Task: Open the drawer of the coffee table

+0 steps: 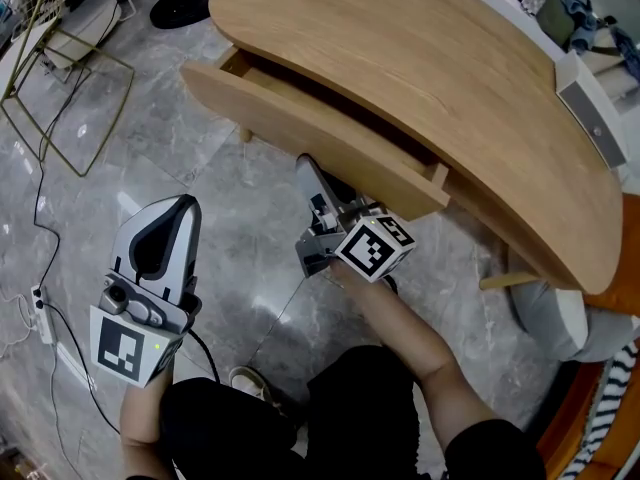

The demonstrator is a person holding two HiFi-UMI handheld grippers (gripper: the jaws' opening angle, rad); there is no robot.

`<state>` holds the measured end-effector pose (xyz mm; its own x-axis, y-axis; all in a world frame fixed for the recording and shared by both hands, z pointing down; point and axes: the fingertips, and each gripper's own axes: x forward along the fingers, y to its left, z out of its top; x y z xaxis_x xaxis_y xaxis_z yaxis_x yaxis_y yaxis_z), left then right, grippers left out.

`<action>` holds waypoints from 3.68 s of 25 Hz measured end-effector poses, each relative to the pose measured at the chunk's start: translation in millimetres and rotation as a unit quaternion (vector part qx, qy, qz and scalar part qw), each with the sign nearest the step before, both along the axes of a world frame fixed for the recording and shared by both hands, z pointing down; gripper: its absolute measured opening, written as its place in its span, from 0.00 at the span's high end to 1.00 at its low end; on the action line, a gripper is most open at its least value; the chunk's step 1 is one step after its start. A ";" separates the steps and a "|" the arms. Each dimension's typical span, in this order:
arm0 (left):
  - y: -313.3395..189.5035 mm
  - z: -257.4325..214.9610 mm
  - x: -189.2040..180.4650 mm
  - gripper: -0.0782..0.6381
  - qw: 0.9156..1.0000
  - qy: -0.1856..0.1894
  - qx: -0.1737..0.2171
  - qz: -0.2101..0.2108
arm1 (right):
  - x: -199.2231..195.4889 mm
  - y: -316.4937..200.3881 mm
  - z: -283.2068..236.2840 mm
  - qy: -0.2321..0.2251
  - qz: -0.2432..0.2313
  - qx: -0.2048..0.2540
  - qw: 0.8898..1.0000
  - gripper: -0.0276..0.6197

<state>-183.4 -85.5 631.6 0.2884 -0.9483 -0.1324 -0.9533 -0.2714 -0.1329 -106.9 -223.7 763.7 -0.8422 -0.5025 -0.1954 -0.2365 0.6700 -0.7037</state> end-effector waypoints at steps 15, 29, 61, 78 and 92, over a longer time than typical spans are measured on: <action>7.1 6.3 -5.3 0.88 1.000 -0.005 -0.006 -0.007 | -2.4 14.4 -1.9 0.014 -0.008 0.028 0.999 0.69; 9.7 6.8 -3.8 0.88 1.000 -0.013 -0.012 -0.009 | -4.3 32.4 -3.6 0.016 -0.011 0.026 0.999 0.69; -4.8 11.3 -5.4 0.88 1.000 0.010 -0.020 -0.006 | -10.9 68.0 -8.3 0.058 -0.025 0.064 0.996 0.69; 0.6 36.1 -12.9 0.88 0.991 0.069 -0.100 -0.059 | 5.5 85.4 44.6 0.190 -0.043 0.001 0.981 0.69; 37.9 1.1 13.1 0.88 0.974 0.083 -0.205 -0.052 | 41.0 133.1 31.1 0.308 -0.076 -0.081 0.945 0.95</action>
<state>-170.2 -47.6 632.7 0.1952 -0.9544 0.2259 -0.9774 -0.1704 0.1248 -66.0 -90.6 794.9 -0.8357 -0.3485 0.4245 -0.5447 0.6250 -0.5592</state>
